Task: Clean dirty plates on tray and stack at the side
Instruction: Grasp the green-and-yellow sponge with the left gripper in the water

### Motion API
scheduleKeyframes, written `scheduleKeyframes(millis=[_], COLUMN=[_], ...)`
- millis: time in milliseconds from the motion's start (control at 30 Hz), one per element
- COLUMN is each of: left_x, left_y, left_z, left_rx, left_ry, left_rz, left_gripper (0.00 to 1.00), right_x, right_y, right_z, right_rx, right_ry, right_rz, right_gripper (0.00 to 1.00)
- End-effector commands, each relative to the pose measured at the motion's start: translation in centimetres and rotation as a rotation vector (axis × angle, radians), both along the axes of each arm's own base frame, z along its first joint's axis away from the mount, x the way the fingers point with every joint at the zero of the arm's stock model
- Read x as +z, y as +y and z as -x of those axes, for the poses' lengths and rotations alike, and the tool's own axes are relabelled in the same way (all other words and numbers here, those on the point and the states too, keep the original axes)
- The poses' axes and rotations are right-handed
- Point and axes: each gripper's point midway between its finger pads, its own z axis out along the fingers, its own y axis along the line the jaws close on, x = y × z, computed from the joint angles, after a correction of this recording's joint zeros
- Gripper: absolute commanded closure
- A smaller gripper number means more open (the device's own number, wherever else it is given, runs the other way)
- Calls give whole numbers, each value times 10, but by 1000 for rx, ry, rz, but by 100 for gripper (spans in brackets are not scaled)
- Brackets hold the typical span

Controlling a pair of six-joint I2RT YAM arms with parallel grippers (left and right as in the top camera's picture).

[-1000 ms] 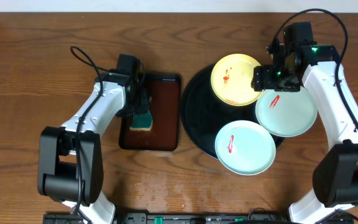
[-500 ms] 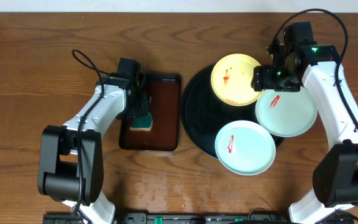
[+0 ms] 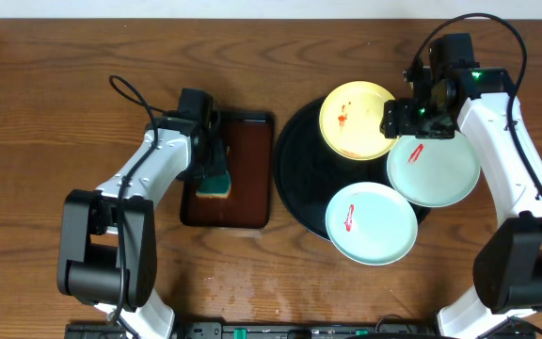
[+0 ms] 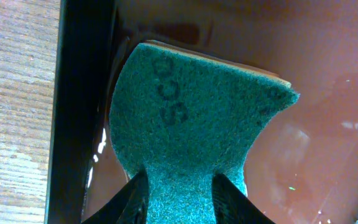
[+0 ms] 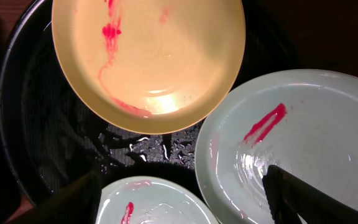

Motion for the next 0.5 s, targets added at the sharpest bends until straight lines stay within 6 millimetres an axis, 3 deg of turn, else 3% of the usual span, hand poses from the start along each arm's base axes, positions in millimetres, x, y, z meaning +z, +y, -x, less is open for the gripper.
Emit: scheduleKeyframes(millis=[0,267,467], left_x=[-9,-7,8], left_y=[-3,-3,-4], left_z=[8,7,3], left_rx=[10,12,12], left_ry=[33,28,1], left_rz=[8,9,13], left_gripper=[64,65,69], right_x=[4,4,4], right_y=[2,2,2], right_z=[-3,-3,-3], right_rx=[18,17,17], right_ry=[-15,-15,-14], right_rz=[8,8,8], right_gripper=[17,17,17])
